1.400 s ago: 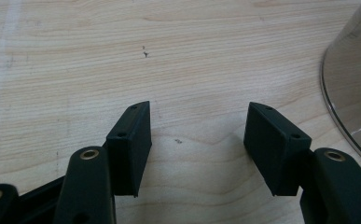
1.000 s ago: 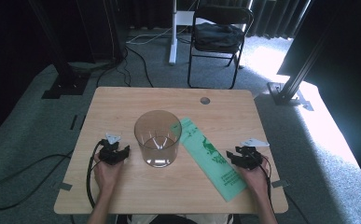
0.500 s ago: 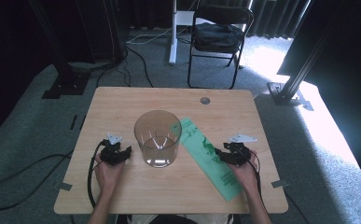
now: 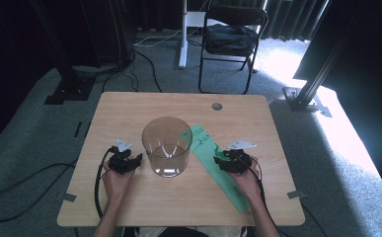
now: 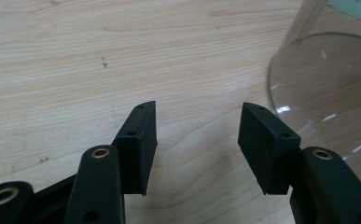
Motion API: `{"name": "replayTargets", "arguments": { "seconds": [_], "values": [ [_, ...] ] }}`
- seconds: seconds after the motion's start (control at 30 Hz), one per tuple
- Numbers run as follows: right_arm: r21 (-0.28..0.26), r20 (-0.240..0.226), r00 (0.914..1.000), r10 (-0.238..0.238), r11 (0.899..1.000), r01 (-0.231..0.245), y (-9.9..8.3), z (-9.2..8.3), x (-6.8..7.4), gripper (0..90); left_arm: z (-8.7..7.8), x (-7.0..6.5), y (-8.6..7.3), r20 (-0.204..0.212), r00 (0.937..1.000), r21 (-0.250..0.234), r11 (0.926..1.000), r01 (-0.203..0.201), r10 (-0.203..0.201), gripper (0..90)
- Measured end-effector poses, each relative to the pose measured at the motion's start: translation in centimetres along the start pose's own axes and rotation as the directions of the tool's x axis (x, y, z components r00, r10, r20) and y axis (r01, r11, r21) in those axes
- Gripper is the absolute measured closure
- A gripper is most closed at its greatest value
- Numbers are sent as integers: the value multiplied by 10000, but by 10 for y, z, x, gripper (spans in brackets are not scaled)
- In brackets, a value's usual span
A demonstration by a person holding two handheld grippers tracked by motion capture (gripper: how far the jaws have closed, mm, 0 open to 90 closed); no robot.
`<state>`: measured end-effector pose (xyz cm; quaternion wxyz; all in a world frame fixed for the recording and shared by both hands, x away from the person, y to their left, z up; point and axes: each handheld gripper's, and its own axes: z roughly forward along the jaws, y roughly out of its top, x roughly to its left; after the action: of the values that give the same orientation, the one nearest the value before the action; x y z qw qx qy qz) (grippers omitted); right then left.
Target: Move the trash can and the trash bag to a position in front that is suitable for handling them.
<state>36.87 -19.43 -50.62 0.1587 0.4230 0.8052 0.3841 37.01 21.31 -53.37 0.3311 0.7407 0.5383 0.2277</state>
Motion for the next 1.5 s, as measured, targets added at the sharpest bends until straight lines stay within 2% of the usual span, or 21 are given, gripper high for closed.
{"name": "replayTargets", "arguments": {
  "seconds": [0.17, 0.27, 0.43, 0.63, 0.9, 1.2, 1.37, 1.5],
  "values": [
    [-99, -297, 9995, -120, 9999, 117, 14, 12, 14, 475, 0, -3, 3, 126, 9999, -85, 10000, -39, 40, 474],
    [-98, -399, 9991, -163, 9998, 159, 19, 17, 17, 475, -1, -3, 4, 206, 9998, -121, 9999, -53, 55, 474],
    [-211, -833, 9962, 252, 9994, -271, 32, 34, 24, 475, -2, -5, 6, 435, 9991, -208, 9998, -1, 10, 474],
    [-259, -996, 9948, 230, 9993, -257, 43, 48, 33, 475, -3, -8, 8, 571, 9983, -291, 9995, -121, 138, 482],
    [-290, -1355, 9898, 441, 9984, -485, 51, 57, 32, 486, -3, -10, 10, 865, 9961, -270, 9995, -173, 196, 489],
    [-151, -1138, 9926, 435, 9989, -455, 59, 70, 30, 509, -2, -10, 12, 1058, 9942, -325, 9993, -185, 218, 545],
    [-113, -1404, 9891, 435, 9989, -455, 63, 76, 24, 532, -1, -7, 11, 1400, 9898, -363, 9991, -208, 257, 594],
    [-149, -1570, 9871, 328, 9993, -356, 60, 74, 26, 554, -4, -9, 10, 1517, 9862, -400, 9974, -603, 657, 635]
  ]
}}
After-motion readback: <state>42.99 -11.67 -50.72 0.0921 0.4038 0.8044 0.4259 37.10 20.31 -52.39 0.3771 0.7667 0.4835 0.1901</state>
